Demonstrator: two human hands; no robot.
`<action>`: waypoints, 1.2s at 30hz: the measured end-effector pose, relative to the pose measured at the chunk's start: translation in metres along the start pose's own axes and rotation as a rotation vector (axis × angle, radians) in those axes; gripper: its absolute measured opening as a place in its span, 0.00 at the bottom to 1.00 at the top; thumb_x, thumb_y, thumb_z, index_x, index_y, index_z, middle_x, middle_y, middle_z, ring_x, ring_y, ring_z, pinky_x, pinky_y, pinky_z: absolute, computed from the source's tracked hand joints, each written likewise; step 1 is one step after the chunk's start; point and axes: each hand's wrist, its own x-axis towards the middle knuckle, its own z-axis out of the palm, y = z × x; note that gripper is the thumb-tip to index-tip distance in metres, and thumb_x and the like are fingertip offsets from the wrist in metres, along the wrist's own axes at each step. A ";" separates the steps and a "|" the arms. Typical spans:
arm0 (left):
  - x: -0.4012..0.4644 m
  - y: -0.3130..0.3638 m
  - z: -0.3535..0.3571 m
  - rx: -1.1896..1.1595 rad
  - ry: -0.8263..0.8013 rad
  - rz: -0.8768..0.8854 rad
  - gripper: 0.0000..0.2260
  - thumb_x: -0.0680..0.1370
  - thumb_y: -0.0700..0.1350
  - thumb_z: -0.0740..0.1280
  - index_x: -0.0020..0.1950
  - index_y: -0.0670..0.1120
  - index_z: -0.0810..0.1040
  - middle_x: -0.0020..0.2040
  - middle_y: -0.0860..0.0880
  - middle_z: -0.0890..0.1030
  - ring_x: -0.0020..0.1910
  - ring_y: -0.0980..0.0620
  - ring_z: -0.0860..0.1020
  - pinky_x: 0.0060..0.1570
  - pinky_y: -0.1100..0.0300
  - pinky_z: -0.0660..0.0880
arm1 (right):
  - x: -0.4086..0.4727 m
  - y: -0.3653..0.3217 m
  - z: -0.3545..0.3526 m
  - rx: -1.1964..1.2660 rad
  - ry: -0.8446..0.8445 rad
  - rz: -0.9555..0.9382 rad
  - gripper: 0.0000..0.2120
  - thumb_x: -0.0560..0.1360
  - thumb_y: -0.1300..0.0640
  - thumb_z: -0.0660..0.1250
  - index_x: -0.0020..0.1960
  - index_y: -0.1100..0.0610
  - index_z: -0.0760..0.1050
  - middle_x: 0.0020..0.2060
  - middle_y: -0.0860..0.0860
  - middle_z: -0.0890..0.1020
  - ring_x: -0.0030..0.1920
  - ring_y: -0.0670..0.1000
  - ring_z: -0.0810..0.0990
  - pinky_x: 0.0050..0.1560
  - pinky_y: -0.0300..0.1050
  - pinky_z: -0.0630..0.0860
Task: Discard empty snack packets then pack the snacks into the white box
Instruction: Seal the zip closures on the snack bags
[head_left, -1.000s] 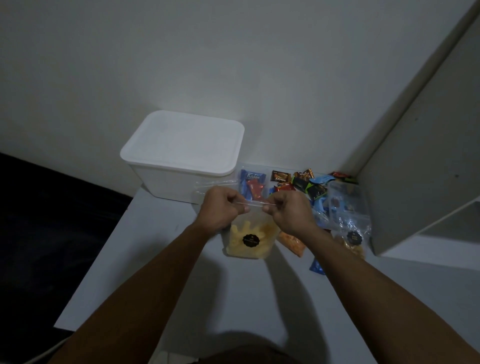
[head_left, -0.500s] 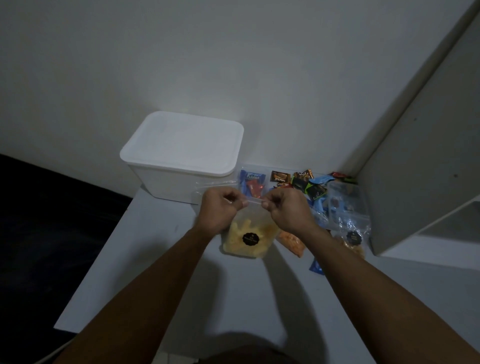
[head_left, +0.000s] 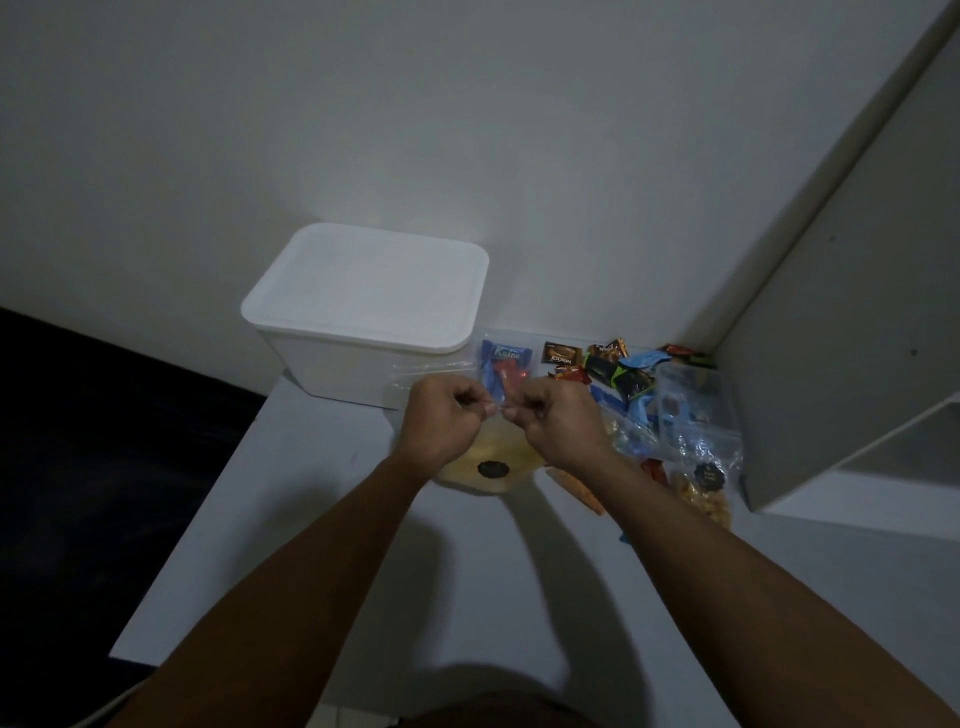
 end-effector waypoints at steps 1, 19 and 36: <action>0.001 -0.001 -0.002 -0.016 0.009 -0.009 0.04 0.71 0.38 0.73 0.39 0.47 0.83 0.35 0.52 0.81 0.36 0.57 0.79 0.42 0.64 0.75 | 0.000 0.002 -0.001 0.021 -0.009 0.006 0.03 0.73 0.56 0.72 0.46 0.54 0.84 0.38 0.46 0.83 0.41 0.46 0.79 0.45 0.44 0.75; 0.005 -0.021 -0.014 -0.093 0.052 -0.142 0.02 0.70 0.39 0.75 0.39 0.43 0.83 0.35 0.46 0.82 0.34 0.52 0.80 0.38 0.61 0.77 | -0.005 0.023 -0.013 0.053 -0.108 0.133 0.04 0.74 0.63 0.71 0.46 0.55 0.82 0.40 0.43 0.79 0.40 0.36 0.76 0.41 0.31 0.72; 0.006 -0.057 -0.038 -0.330 0.129 -0.190 0.08 0.67 0.33 0.75 0.39 0.44 0.83 0.32 0.54 0.83 0.33 0.58 0.81 0.39 0.67 0.78 | 0.014 0.021 -0.007 0.159 -0.120 0.137 0.07 0.71 0.61 0.74 0.41 0.65 0.80 0.36 0.55 0.83 0.35 0.42 0.81 0.39 0.38 0.79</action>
